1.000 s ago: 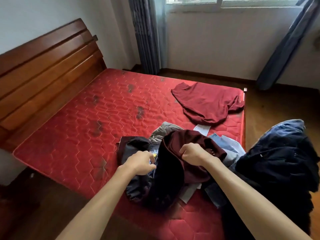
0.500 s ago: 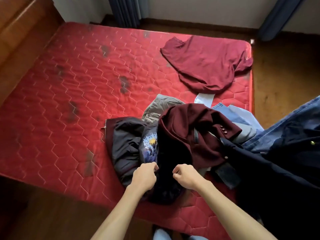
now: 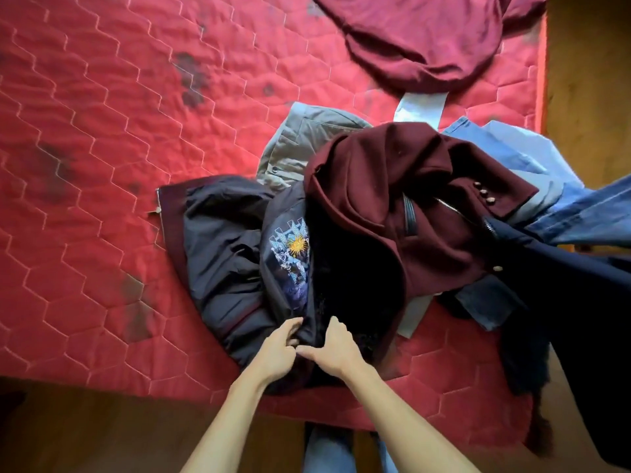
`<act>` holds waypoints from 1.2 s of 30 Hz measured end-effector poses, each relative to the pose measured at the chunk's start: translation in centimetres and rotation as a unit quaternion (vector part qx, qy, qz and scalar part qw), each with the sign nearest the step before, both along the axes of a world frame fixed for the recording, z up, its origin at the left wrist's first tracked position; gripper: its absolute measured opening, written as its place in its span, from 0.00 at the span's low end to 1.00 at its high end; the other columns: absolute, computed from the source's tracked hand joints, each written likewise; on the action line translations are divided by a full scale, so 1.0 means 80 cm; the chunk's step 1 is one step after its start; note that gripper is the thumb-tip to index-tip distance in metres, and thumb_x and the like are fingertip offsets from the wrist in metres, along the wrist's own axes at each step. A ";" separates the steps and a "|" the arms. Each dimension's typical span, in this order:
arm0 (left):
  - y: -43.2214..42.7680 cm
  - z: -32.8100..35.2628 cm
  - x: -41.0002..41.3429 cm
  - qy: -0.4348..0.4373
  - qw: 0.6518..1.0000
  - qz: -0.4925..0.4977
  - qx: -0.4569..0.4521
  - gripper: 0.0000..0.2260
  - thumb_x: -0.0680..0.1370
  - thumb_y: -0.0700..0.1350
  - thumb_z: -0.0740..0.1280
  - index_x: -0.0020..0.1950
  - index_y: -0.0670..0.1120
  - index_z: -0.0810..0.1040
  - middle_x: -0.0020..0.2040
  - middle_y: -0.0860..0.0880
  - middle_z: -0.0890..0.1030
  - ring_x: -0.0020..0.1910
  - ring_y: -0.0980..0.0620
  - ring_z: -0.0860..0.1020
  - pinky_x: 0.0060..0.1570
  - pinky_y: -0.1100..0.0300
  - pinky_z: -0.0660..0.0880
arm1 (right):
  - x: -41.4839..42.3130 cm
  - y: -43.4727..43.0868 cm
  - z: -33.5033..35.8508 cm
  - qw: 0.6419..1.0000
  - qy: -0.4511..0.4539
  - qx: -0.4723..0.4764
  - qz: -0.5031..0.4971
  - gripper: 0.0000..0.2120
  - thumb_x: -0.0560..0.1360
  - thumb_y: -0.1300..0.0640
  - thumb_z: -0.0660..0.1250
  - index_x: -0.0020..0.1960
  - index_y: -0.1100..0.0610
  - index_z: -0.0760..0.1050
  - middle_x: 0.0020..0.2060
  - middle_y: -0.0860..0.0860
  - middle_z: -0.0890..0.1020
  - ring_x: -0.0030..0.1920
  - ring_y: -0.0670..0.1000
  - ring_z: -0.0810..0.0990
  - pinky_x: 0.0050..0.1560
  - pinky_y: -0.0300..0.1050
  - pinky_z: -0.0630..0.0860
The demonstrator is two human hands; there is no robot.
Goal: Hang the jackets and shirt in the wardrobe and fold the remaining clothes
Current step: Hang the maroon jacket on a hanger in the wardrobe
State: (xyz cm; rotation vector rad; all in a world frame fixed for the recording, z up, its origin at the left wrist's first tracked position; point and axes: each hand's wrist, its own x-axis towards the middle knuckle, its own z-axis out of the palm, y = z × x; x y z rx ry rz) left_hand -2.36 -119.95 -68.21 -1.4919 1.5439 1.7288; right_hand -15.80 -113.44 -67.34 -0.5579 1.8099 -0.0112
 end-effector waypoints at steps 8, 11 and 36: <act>-0.030 0.033 -0.011 0.015 0.990 -0.027 -0.140 0.30 0.72 0.25 0.53 0.66 0.50 0.75 0.54 0.53 0.83 0.54 0.55 0.80 0.62 0.59 0.74 | -0.012 -0.014 0.009 0.994 0.076 -0.036 -0.077 0.08 0.73 0.58 0.63 0.48 0.58 0.66 0.48 0.59 0.80 0.51 0.64 0.79 0.50 0.52 0.75; -0.059 0.073 -0.037 0.042 0.979 -0.040 -0.197 0.30 0.69 0.26 0.54 0.62 0.50 0.79 0.50 0.52 0.83 0.50 0.55 0.81 0.58 0.58 0.76 | -0.053 -0.015 0.041 0.988 0.068 -0.073 -0.120 0.18 0.69 0.60 0.63 0.58 0.62 0.72 0.53 0.59 0.81 0.55 0.61 0.79 0.58 0.51 0.75; -0.200 0.565 -0.307 0.416 0.751 -0.166 -0.485 0.24 0.72 0.35 0.66 0.68 0.46 0.76 0.63 0.55 0.77 0.62 0.65 0.73 0.60 0.63 0.72 | -0.297 -0.098 0.661 0.588 0.311 -0.745 -0.035 0.16 0.62 0.78 0.63 0.40 0.63 0.82 0.38 0.48 0.82 0.42 0.48 0.77 0.45 0.42 0.77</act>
